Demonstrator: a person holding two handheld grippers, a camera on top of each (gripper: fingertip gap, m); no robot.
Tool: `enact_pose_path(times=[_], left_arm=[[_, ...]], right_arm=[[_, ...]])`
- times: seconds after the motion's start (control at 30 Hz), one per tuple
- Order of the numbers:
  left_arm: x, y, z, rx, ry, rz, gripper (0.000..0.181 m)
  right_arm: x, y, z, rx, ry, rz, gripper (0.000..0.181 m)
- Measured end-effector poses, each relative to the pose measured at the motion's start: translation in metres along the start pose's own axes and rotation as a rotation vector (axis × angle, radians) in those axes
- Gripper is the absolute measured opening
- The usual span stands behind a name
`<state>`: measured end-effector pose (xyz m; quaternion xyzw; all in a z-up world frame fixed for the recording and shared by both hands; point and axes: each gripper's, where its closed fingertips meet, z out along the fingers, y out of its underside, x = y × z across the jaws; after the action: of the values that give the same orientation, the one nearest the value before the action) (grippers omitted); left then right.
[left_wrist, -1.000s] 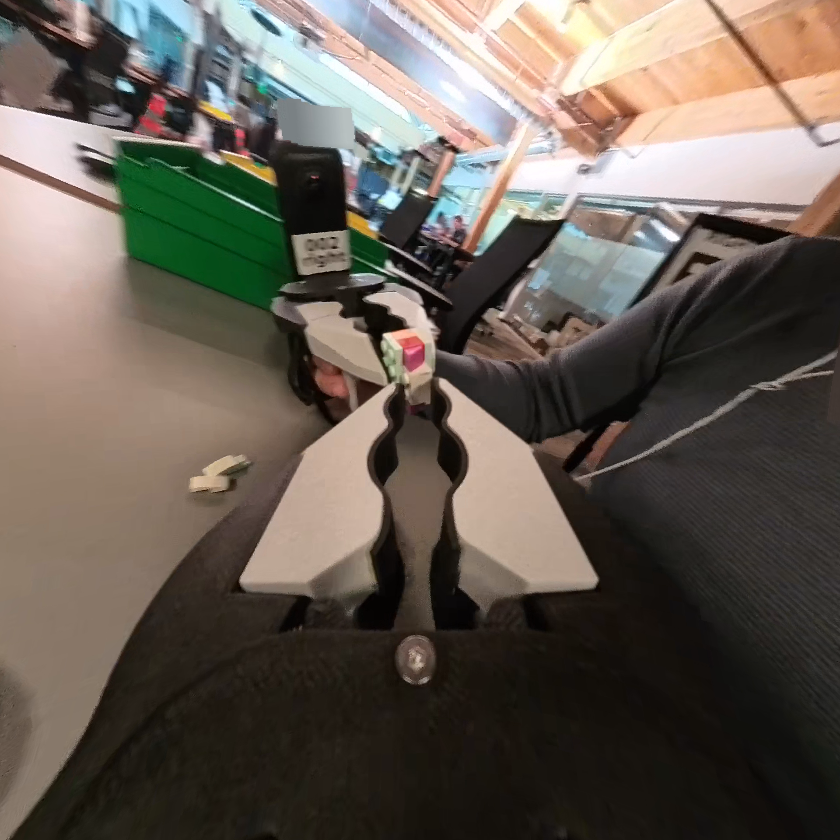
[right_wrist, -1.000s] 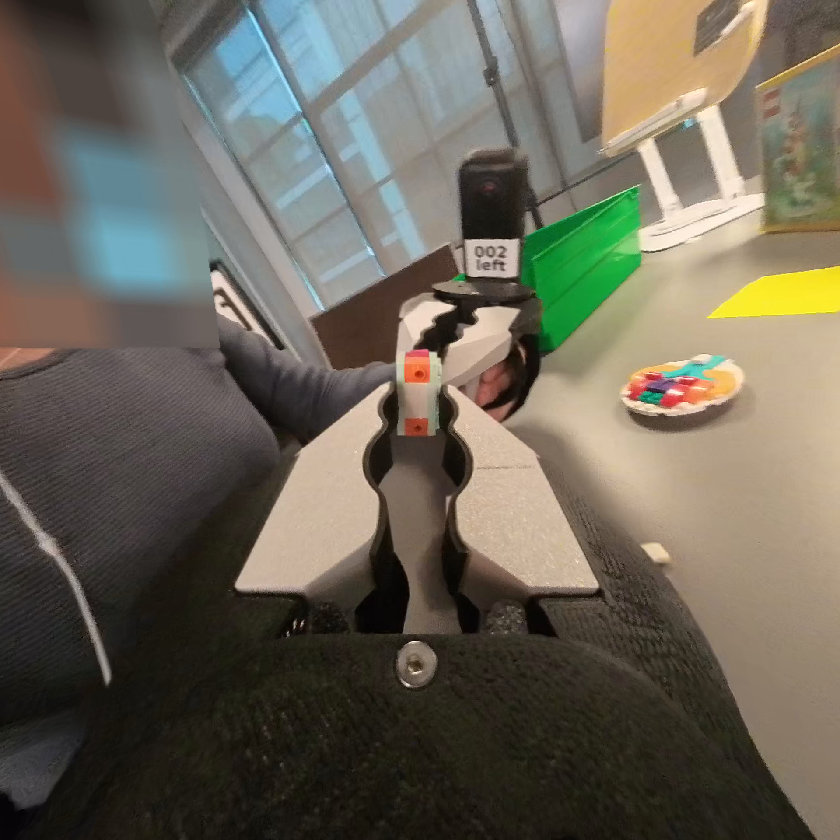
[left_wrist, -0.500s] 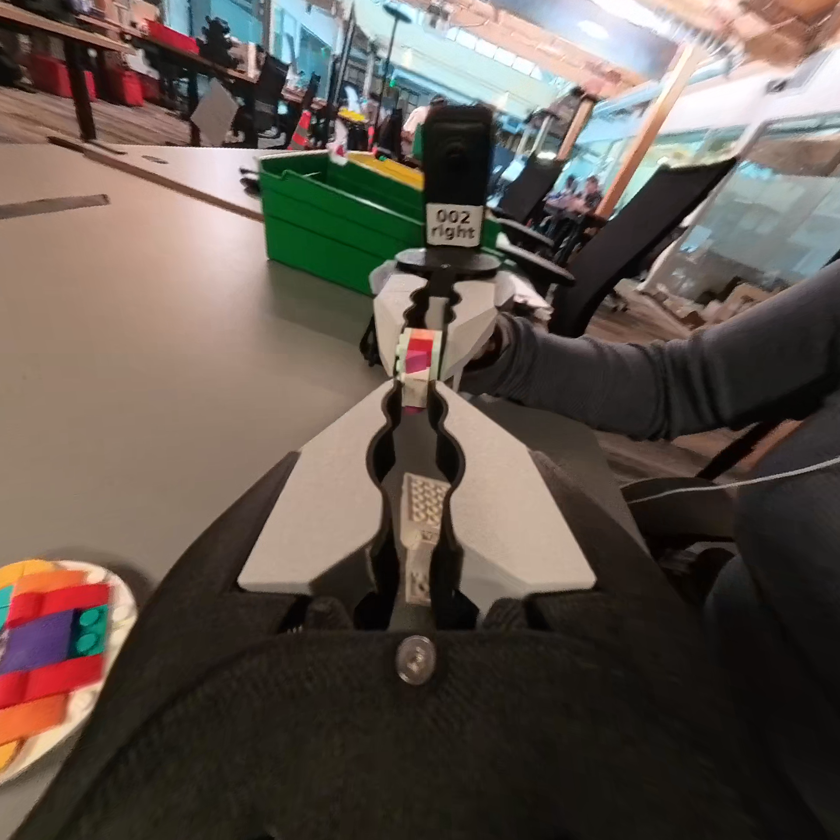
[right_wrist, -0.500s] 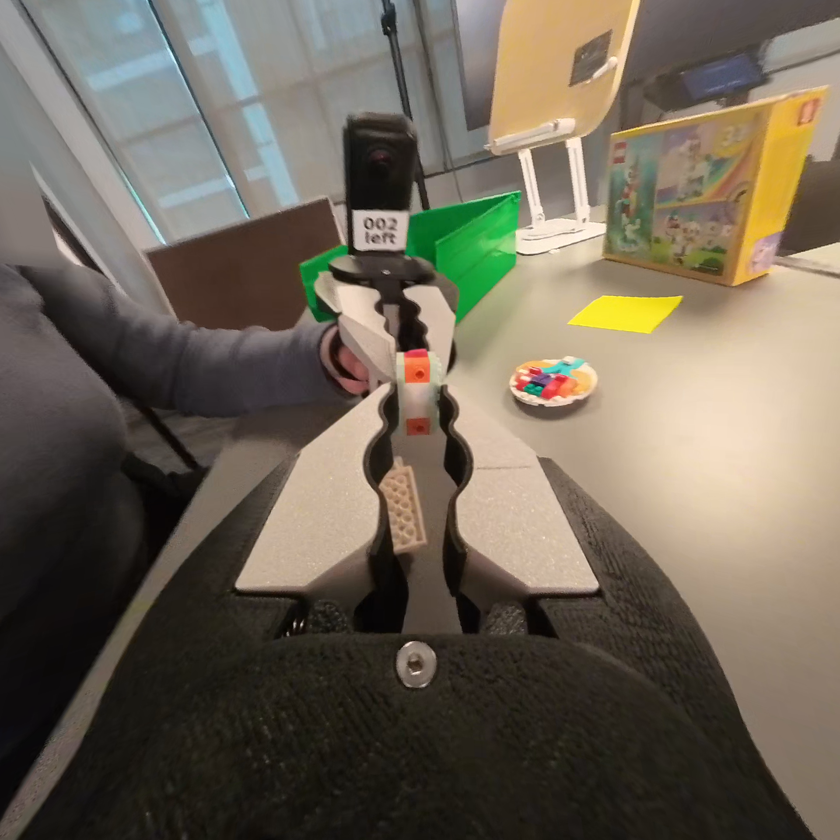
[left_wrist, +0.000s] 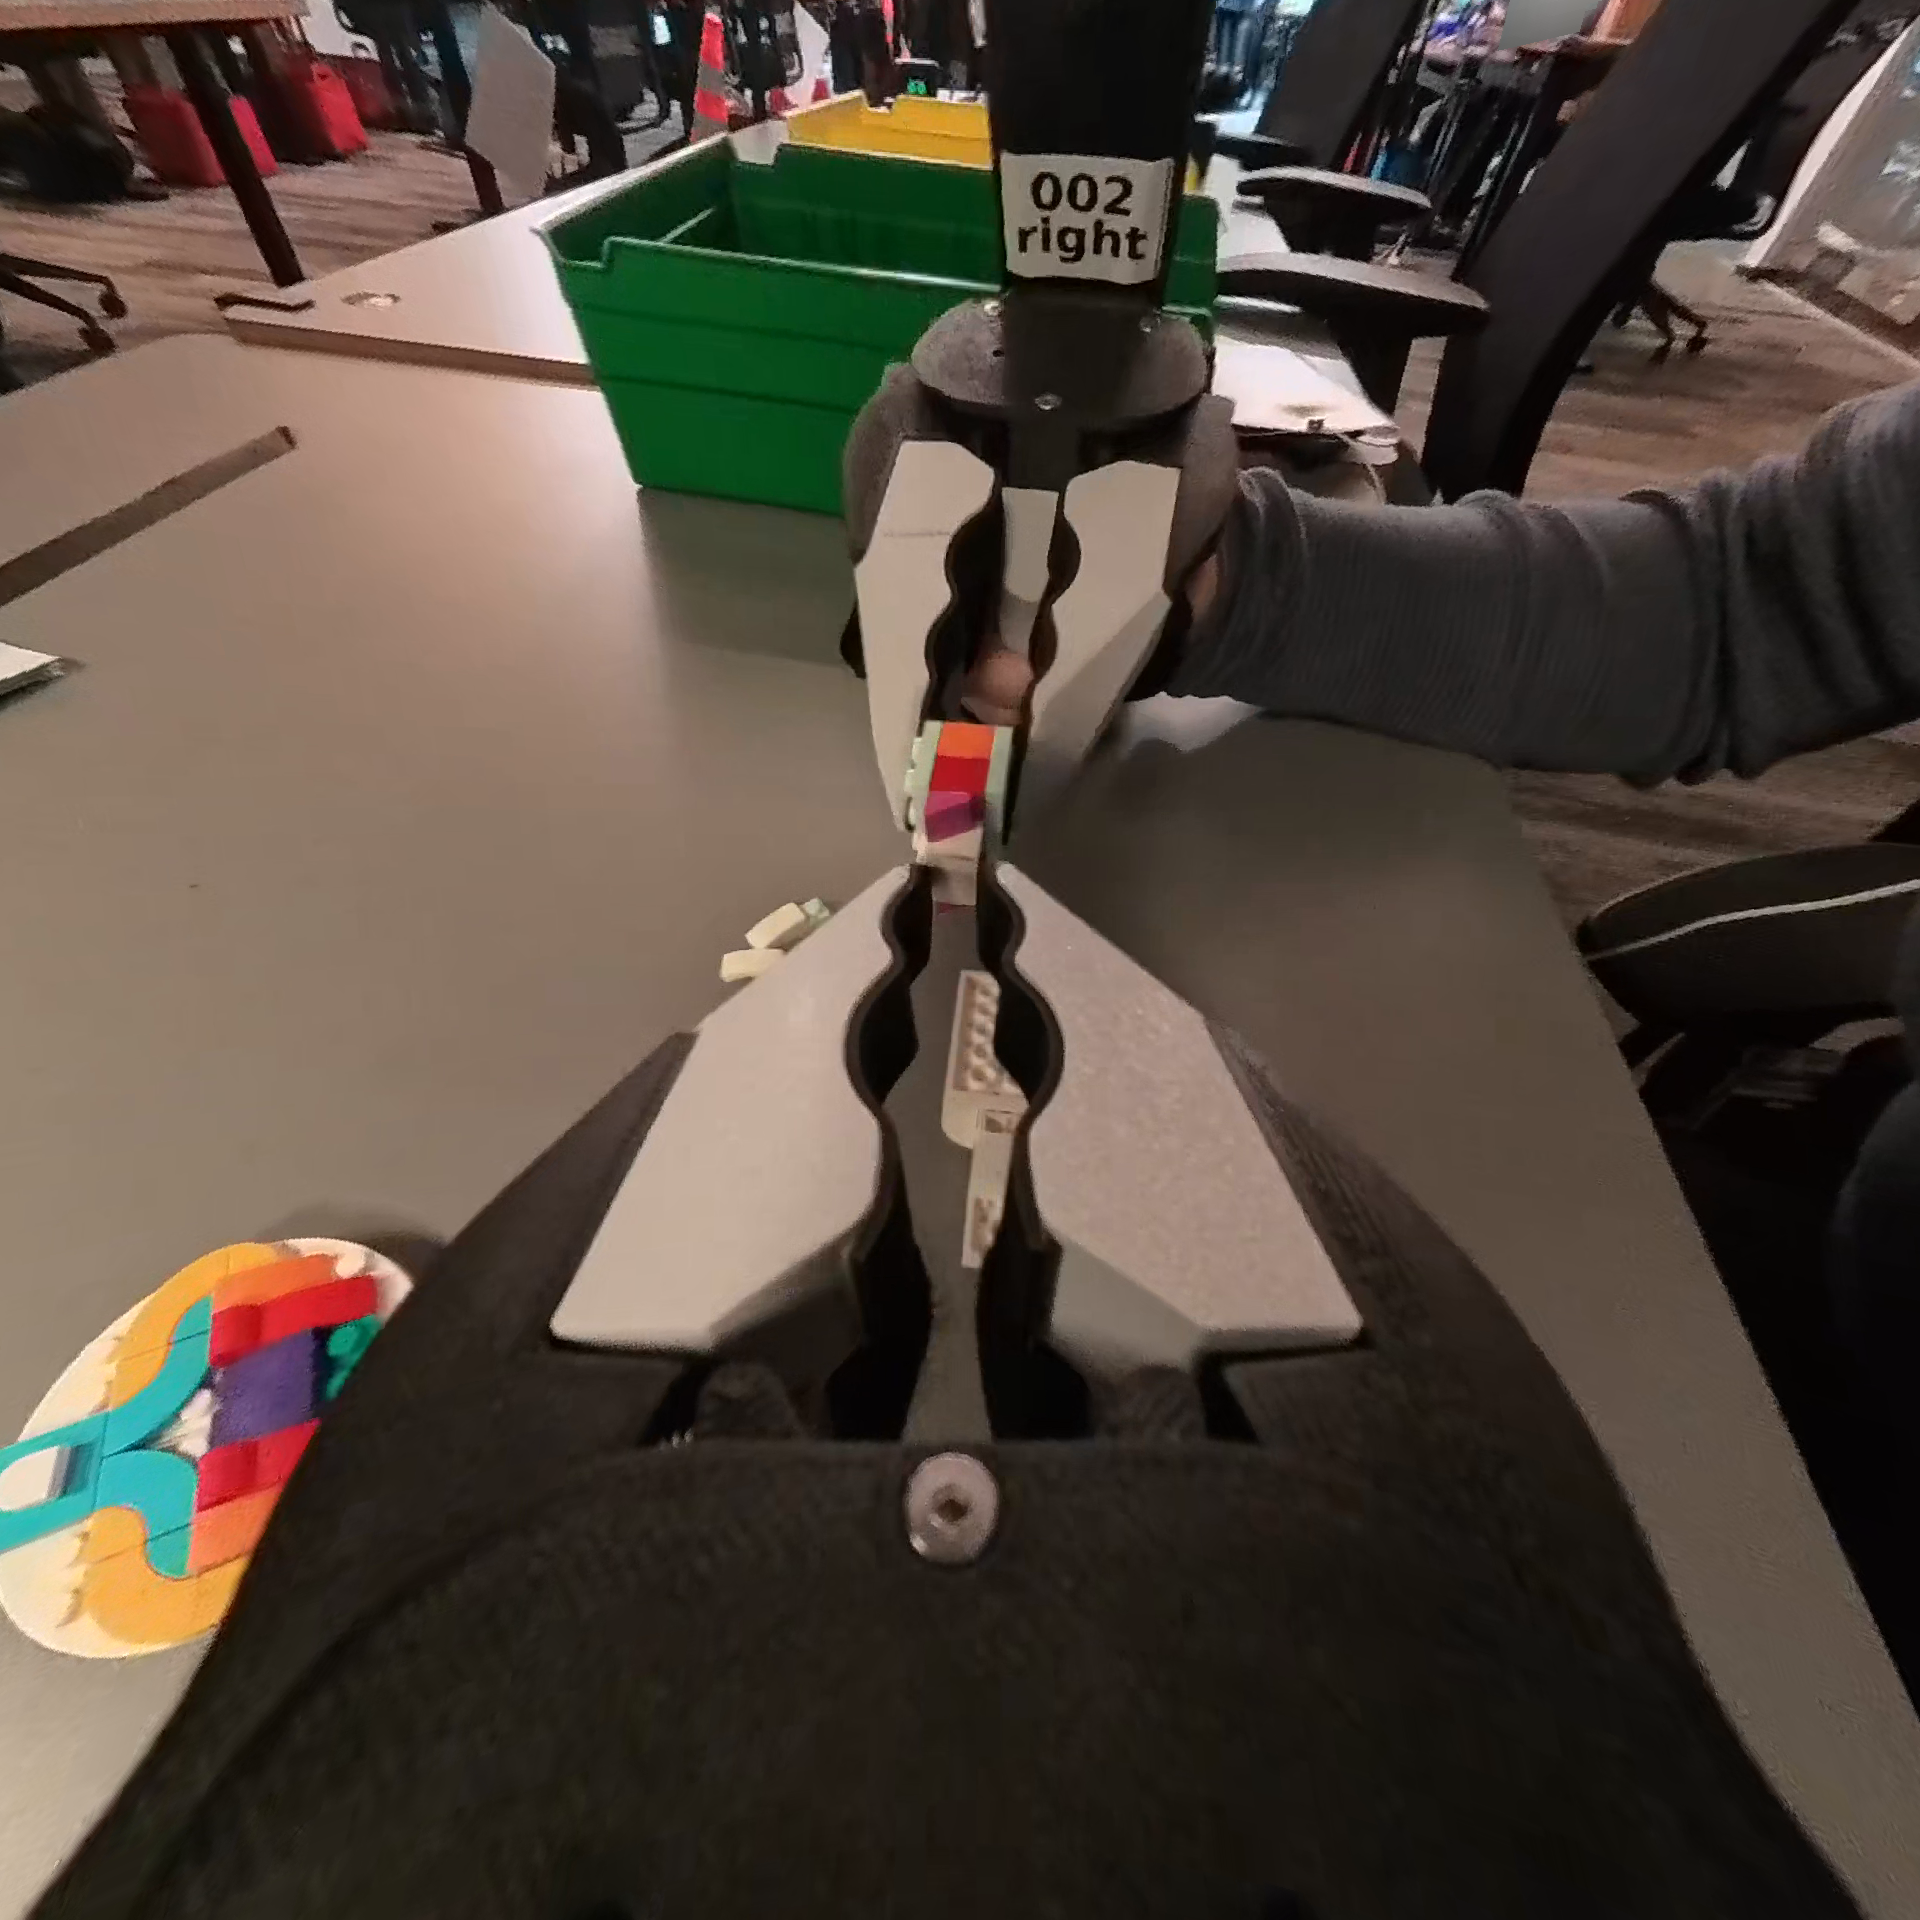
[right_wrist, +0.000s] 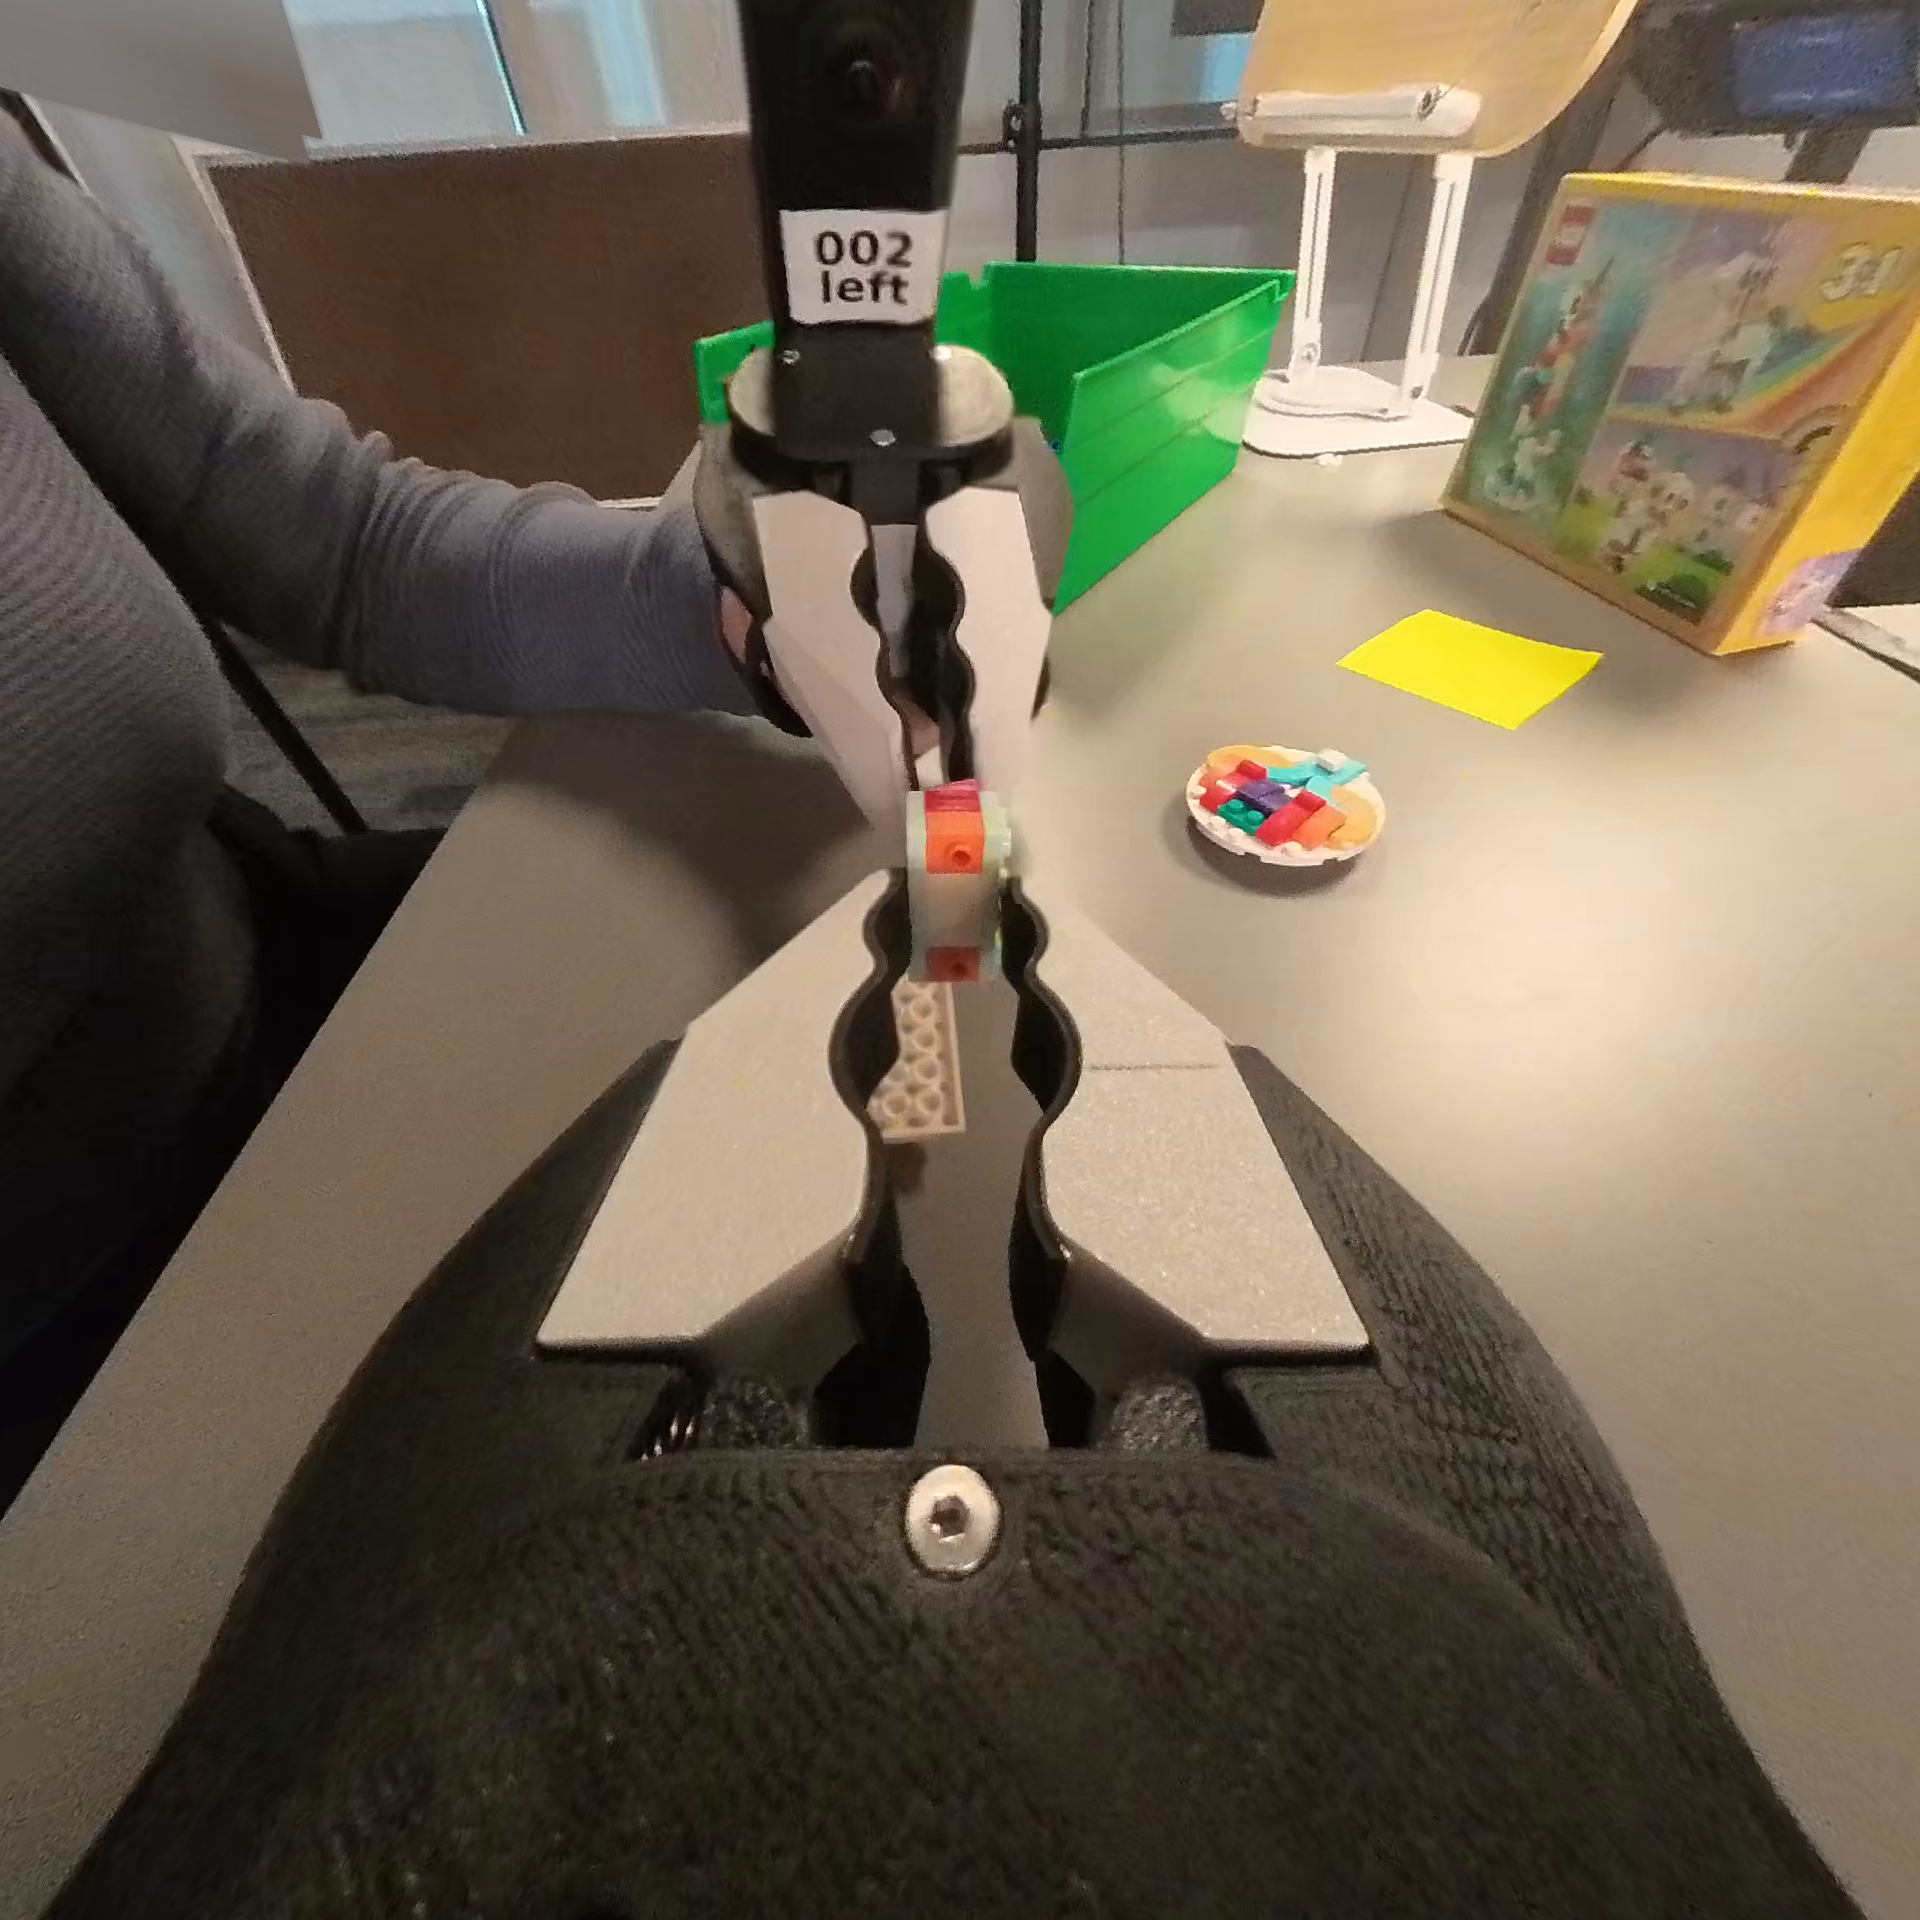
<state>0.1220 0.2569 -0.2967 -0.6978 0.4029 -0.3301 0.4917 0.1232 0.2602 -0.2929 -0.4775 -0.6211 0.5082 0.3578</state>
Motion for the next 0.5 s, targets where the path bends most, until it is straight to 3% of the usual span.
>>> enact_pose_path(times=[0.23, 0.27, 0.33, 0.4, 0.5], left_arm=[[0.019, 0.002, -0.004, 0.007, 0.15, -0.033, 0.008], [0.02, 0.003, -0.006, 0.008, 0.173, -0.049, 0.0], [0.02, -0.011, -0.028, 0.126, 0.25, -0.123, 0.0], [0.006, -0.017, -0.037, 0.186, 0.222, -0.207, 0.0], [-0.009, -0.011, -0.022, 0.161, 0.091, -0.218, 0.0]], right_arm=[[-0.02, 0.001, -0.001, 0.023, -0.164, 0.063, 0.015], [-0.018, -0.003, -0.008, 0.056, -0.172, 0.101, 0.015], [-0.004, -0.014, -0.029, 0.167, -0.146, 0.177, 0.015], [0.002, -0.012, -0.03, 0.168, -0.117, 0.184, 0.015], [0.0, -0.008, -0.016, 0.133, -0.117, 0.187, 0.015]])
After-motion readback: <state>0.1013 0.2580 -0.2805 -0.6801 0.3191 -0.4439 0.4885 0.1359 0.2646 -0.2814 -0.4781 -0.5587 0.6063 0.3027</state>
